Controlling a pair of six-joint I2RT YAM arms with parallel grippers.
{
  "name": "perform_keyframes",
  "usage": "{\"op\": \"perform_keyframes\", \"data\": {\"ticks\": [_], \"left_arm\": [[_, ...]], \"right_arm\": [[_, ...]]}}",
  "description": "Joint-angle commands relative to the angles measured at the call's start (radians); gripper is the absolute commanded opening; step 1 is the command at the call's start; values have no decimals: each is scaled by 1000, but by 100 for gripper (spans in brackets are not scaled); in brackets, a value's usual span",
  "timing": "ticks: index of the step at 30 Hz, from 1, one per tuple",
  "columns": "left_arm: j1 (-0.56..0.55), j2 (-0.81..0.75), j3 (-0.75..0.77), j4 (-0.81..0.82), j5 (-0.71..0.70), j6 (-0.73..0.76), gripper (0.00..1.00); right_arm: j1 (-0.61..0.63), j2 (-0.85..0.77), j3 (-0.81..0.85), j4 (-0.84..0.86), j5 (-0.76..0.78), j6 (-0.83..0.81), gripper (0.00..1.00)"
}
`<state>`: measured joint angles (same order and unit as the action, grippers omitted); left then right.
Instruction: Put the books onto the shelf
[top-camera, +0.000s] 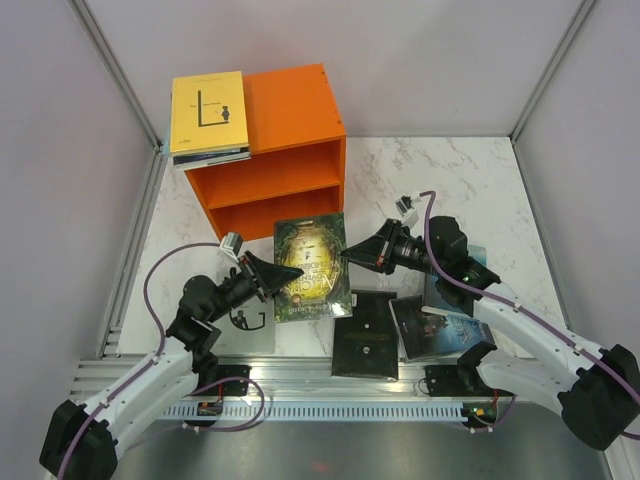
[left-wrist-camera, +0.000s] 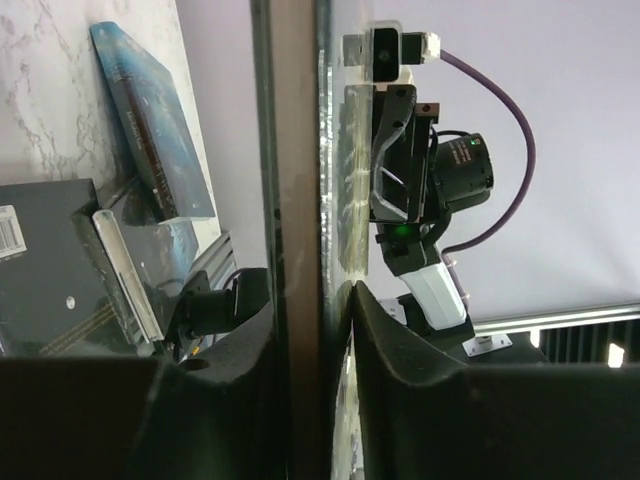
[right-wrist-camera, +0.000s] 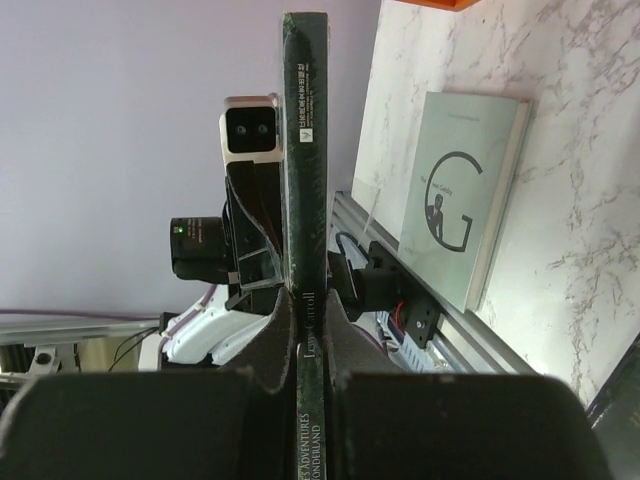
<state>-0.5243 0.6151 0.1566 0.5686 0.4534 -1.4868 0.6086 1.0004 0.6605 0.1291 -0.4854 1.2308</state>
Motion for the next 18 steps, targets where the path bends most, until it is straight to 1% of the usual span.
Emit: {"op": "perform_keyframes", "data": {"ticks": [1,2,3,4,6,7,8,9,10,11,13,14,15,18], "left_arm": [[-8,-17,67,71,22,19,30],[-8,-28,76,41,19,25,18],[-8,-35,81,18,18,31,8],[-8,-41,87,-7,7,36,3],[-8,-70,107,-85,-5,59,2],[-8,-81,118,-117,-28,77,2],[-8,-95,144,-163,-45,89,2],[-8,-116,156,-226,-61,98,2],[-8,-129,165,-255,-99,109,2],[-8,-136,185,-278,-117,112,2],[-8,-161,207,-352,-159,117,2],[-8,-169,230,-381,-203,123,2],[-8,-176,236,-409,-222,122,2],[-8,-190,250,-418,-268,117,2]], "right_arm": [[14,7,24,89,-65,1,0],[16,7,21,89,-64,-1,0],[14,4,19,80,-61,-4,0],[14,4,18,75,-59,-10,0],[16,6,17,44,-59,-22,0],[14,9,16,35,-70,-27,3],[14,15,11,30,-79,-31,27],[14,17,7,32,-96,-28,42],[16,12,-16,40,-101,-22,62],[17,7,-30,49,-105,-8,68],[19,-5,-64,78,-130,7,72],[25,-14,-74,89,-139,16,74],[31,-19,-87,119,-142,41,75],[72,-40,-130,162,-125,78,75]]}}
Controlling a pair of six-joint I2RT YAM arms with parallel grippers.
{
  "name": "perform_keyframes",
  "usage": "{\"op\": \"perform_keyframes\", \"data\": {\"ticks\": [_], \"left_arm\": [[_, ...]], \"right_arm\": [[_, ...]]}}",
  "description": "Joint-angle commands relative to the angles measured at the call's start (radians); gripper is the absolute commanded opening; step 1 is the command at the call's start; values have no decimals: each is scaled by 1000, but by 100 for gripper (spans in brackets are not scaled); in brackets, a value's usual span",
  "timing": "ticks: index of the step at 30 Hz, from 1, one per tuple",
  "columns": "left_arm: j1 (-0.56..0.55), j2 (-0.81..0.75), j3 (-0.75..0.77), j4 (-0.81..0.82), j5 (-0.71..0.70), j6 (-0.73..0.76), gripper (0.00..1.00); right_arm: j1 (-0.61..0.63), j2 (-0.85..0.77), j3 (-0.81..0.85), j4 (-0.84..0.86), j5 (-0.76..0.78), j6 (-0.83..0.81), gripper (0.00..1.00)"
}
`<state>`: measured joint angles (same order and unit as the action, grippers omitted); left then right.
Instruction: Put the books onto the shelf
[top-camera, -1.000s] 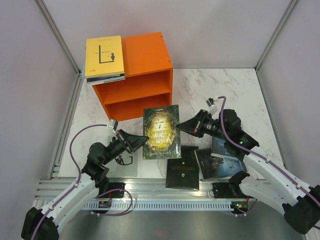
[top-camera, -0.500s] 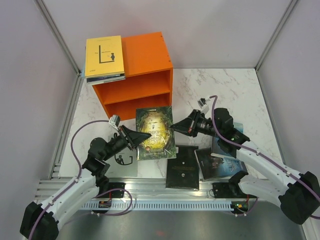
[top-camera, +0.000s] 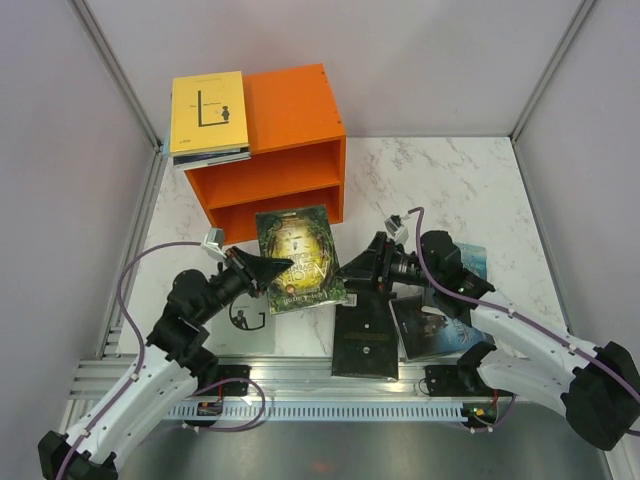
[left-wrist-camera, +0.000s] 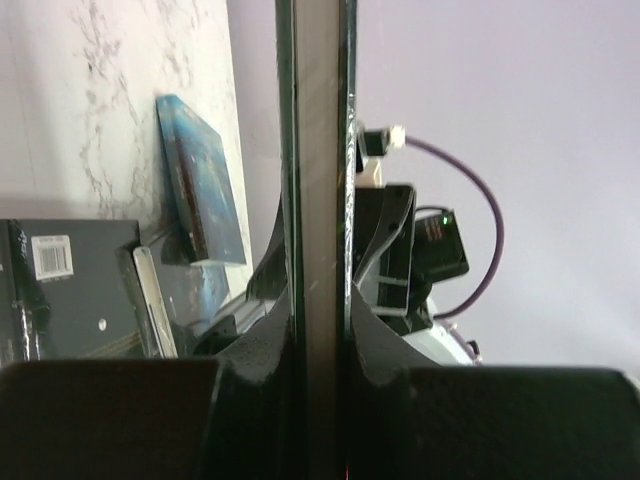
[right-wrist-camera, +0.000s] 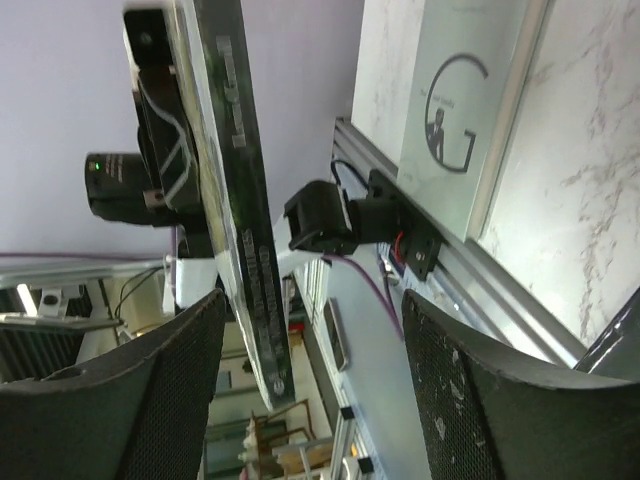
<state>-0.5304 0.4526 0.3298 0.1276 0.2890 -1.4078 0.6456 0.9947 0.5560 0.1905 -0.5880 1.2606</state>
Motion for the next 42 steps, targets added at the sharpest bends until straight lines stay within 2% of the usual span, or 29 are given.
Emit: {"op": "perform_keyframes", "data": {"ticks": [1,6,9,10,12,13,18,20,21,23,24,25,26,28,30,31,33,42], "left_arm": [[-2,-20,80,20,-109,41,2],[-2,12,95,18,-99,43,2],[-2,15,95,14,-102,44,2],[-2,18,97,14,-103,44,2],[-2,17,97,4,-103,44,2],[-2,14,97,-2,-105,43,2],[-2,8,121,-104,-108,43,2],[-2,20,130,-121,-87,46,3],[-2,26,135,-181,-80,44,5],[-2,44,173,-252,-57,79,21],[-2,47,193,-279,-51,104,30],[-2,52,249,-389,-56,151,47],[-2,52,282,-446,-66,179,55],[-2,49,386,-642,-121,249,66],[-2,40,449,-759,-165,306,72],[-2,34,503,-843,-200,320,78],[-2,11,549,-908,-246,351,82],[-2,-63,739,-908,-246,351,82]], "right_arm": [[51,-40,-31,112,-3,59,74],[126,-30,-31,211,39,117,71],[146,-2,-2,240,48,135,59],[149,10,22,242,51,134,49],[152,24,56,242,57,126,38],[152,39,65,244,59,128,28],[154,65,96,259,59,128,15],[152,71,99,277,62,131,7],[152,73,104,285,63,129,3],[152,71,111,271,80,120,0],[154,70,125,258,92,100,0],[152,64,134,230,117,91,0],[154,62,143,219,125,83,0],[152,73,179,208,129,68,0],[152,88,223,195,126,59,0],[152,107,240,190,123,51,0],[154,136,284,188,122,48,0],[154,260,389,211,154,51,0]]}}
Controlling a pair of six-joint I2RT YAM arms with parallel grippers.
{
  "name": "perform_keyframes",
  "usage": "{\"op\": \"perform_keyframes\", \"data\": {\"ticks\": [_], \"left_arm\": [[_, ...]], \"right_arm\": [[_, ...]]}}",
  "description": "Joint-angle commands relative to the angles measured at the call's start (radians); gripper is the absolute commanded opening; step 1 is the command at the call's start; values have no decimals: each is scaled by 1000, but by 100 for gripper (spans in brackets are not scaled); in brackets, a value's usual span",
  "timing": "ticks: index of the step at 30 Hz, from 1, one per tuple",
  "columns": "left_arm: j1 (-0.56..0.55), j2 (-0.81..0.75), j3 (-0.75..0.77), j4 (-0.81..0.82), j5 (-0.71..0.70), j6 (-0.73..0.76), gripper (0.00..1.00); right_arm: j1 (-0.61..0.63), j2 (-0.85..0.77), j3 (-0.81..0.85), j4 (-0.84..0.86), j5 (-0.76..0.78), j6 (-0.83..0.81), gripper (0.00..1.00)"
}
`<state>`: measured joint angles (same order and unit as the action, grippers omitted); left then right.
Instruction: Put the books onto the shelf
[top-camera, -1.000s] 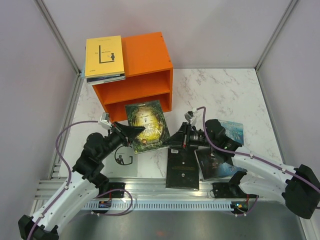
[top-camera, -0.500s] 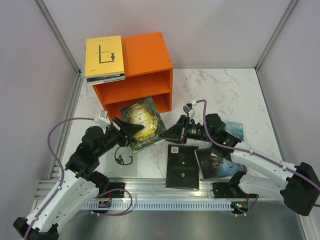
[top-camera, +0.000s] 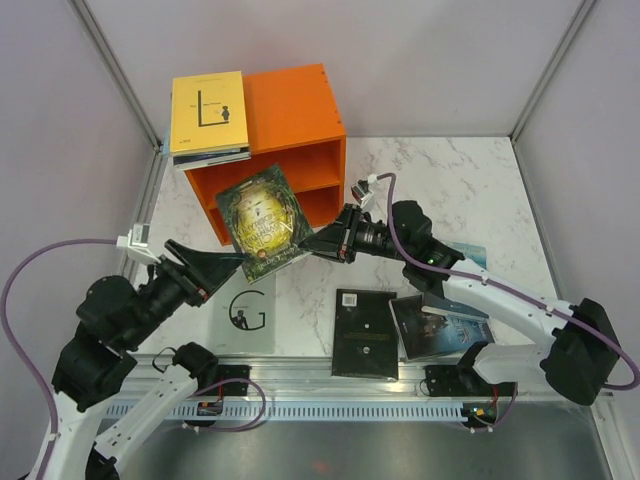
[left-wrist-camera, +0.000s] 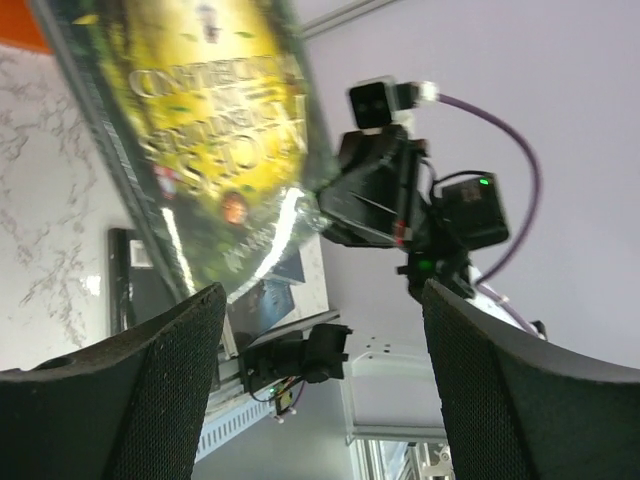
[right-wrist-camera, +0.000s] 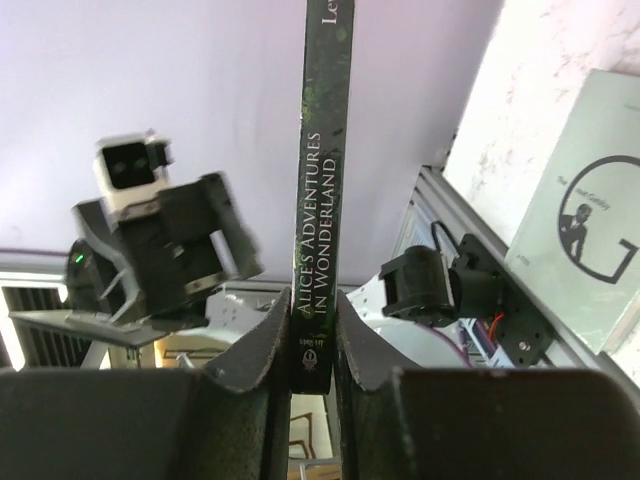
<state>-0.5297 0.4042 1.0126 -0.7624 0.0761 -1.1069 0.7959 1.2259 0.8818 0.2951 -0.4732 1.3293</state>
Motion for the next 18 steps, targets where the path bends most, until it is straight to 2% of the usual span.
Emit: {"op": "perform_keyframes", "data": {"ticks": [1,2,3,4,11,18], "left_arm": [[-3,-19,76,-18,-33,50,82],[-3,-21,87,-18,-33,50,82],[-3,-22,98,-369,-73,103,87],[-3,-22,119,-386,-123,105,96],[-3,-8,198,-465,-104,134,96],[-4,5,215,-500,-88,162,97]], "right_arm": [[2,38,68,113,45,-16,0],[2,49,75,118,47,-13,0],[2,67,92,118,51,-10,0],[2,76,97,124,57,-9,0],[2,164,149,200,108,18,0],[-1,364,278,260,148,24,0]]}}
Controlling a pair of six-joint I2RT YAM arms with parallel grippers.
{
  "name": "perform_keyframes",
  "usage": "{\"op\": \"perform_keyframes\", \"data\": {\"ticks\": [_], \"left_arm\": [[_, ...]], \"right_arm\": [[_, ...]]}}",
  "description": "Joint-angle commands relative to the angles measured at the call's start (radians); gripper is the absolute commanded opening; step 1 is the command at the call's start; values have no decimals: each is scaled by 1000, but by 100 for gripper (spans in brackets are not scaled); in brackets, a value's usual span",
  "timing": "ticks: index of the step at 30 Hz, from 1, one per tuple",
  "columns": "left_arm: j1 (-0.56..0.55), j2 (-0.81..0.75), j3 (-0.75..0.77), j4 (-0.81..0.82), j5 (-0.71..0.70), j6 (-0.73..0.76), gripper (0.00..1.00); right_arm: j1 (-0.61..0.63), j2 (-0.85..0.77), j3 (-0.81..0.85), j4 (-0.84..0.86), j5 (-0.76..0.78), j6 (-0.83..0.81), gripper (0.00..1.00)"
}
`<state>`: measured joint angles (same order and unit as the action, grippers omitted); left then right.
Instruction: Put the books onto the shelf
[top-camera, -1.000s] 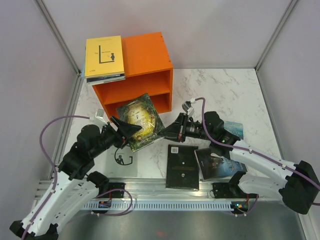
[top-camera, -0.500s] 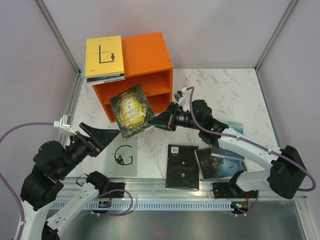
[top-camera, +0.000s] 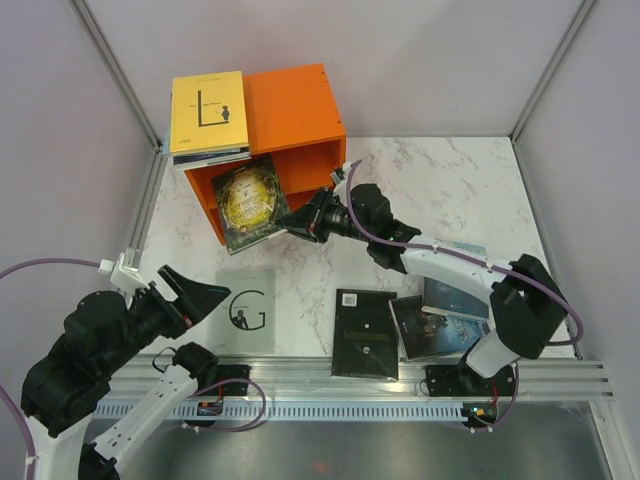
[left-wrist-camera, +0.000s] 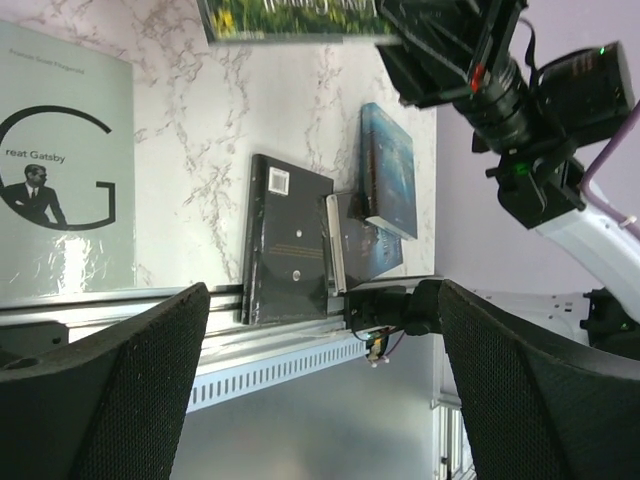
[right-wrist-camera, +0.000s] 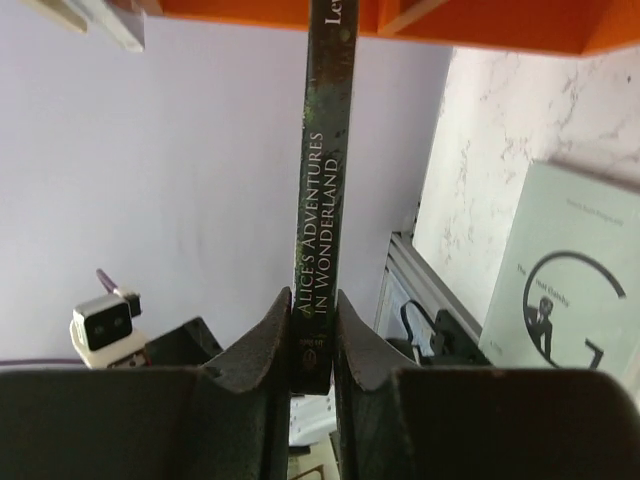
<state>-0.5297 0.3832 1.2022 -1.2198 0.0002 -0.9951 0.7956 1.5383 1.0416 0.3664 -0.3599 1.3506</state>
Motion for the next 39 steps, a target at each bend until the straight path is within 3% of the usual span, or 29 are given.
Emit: {"op": "perform_keyframes", "data": {"ticks": [1,11,24,28,30,31,34,39], "left_arm": [[-4,28,23,-43,-8,52,97],[-4,-3,10,-70,69,30,95],[-4,40,85,-173,66,99,95],[-6,65,92,-176,66,127,96],[-6,77,92,-169,67,139,96],[-6,80,91,-165,69,142,96],[-6,88,79,-146,80,144,96],[-6,82,28,-107,96,124,95]], "right_arm": [[-1,78,142,186,41,-2,0],[-9,405,406,186,133,7,0],[-13,620,554,209,214,91,0],[2,634,551,213,188,102,34],[10,605,526,195,185,91,70],[11,591,488,194,187,87,77],[11,528,390,192,176,79,91],[10,450,281,151,131,52,94]]}}
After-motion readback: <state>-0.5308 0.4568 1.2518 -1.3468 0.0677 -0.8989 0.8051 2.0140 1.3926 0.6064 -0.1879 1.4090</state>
